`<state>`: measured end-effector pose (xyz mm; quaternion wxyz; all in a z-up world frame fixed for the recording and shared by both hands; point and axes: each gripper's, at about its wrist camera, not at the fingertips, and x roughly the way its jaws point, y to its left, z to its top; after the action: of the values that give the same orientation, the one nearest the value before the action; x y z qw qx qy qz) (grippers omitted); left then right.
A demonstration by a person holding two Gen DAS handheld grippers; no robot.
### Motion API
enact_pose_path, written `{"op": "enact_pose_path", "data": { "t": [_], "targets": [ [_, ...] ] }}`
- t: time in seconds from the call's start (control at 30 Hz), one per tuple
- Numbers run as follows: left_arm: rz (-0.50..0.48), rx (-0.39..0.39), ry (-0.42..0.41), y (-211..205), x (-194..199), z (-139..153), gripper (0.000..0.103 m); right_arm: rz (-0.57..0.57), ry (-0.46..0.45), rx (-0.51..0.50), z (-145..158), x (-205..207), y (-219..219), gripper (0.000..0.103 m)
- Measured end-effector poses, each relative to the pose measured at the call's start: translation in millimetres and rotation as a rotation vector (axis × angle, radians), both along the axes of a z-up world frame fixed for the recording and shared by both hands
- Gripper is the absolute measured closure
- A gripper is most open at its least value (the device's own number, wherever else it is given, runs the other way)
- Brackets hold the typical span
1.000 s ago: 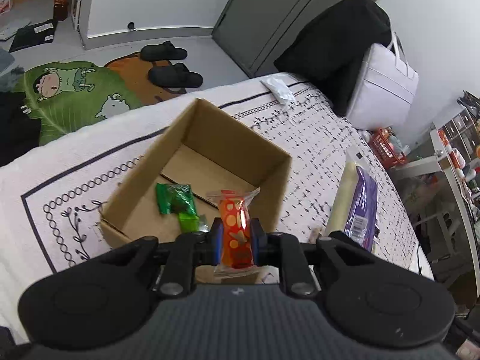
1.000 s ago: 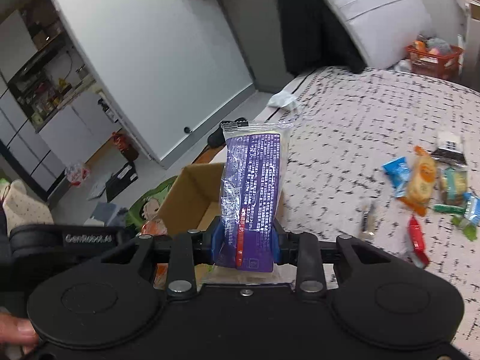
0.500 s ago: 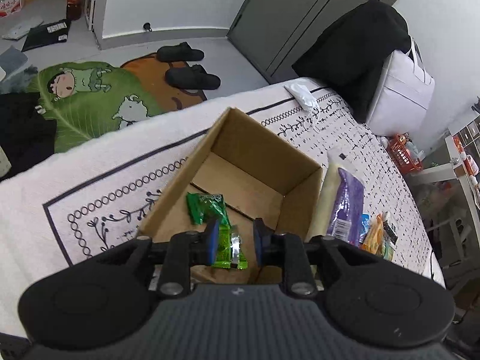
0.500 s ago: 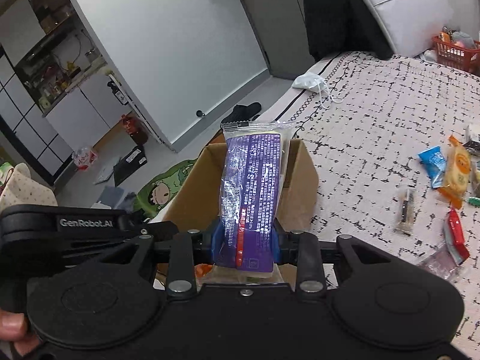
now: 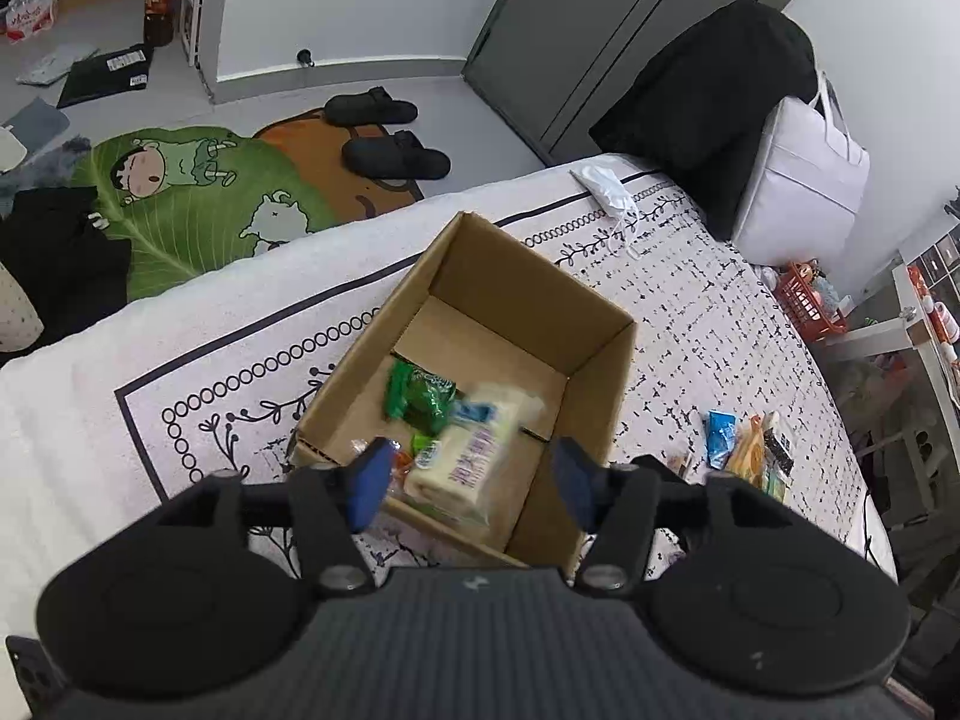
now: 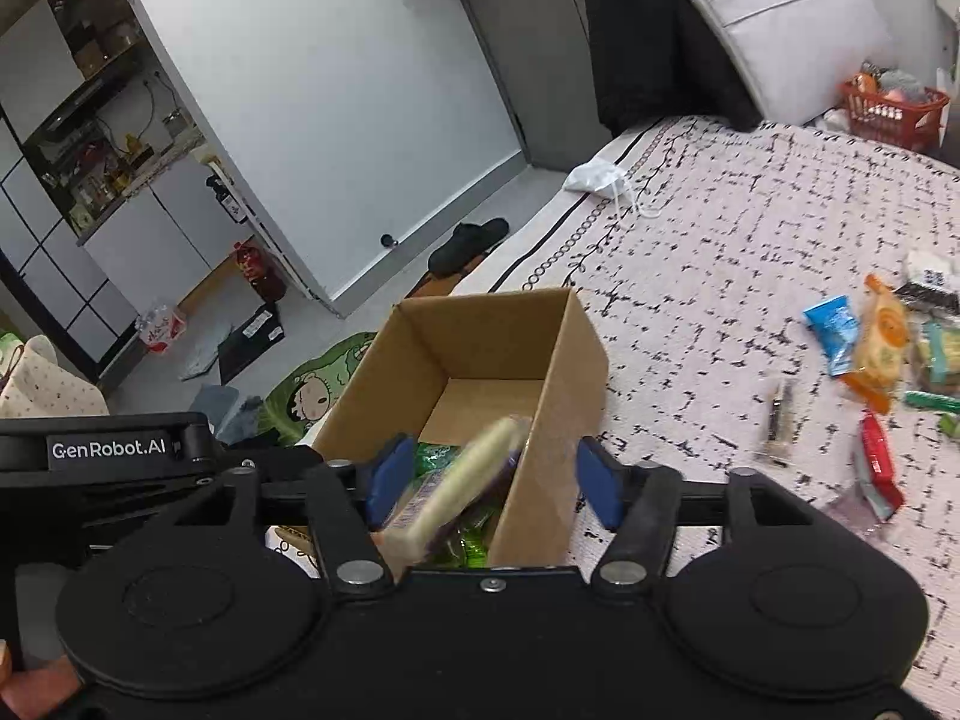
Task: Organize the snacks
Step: 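Open the right tool over the box while the left tool opens to drop the orange candy, then move both open tools back over the snack pile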
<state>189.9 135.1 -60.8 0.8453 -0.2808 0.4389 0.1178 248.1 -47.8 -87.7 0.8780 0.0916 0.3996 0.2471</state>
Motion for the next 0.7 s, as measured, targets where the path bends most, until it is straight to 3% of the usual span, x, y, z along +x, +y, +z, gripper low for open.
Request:
{"op": "enact_pose_path", "data": {
  "t": [0.27, 0.37, 0.7],
  "targets": [
    [0.001, 0.053, -0.036, -15, -12, 20, 0.008, -0.034, -0.067, -0.043, 23, -14, -26, 0.004],
    [-0.003, 0.063, -0.054, -21, -15, 27, 0.000, -0.040, -0.078, -0.048, 29, -16, -38, 0.000],
    [-0.036, 0.096, -0.093, -52, -22, 43, 0.000, -0.052, -0.067, -0.028, 42, -24, -81, 0.000]
  ]
}}
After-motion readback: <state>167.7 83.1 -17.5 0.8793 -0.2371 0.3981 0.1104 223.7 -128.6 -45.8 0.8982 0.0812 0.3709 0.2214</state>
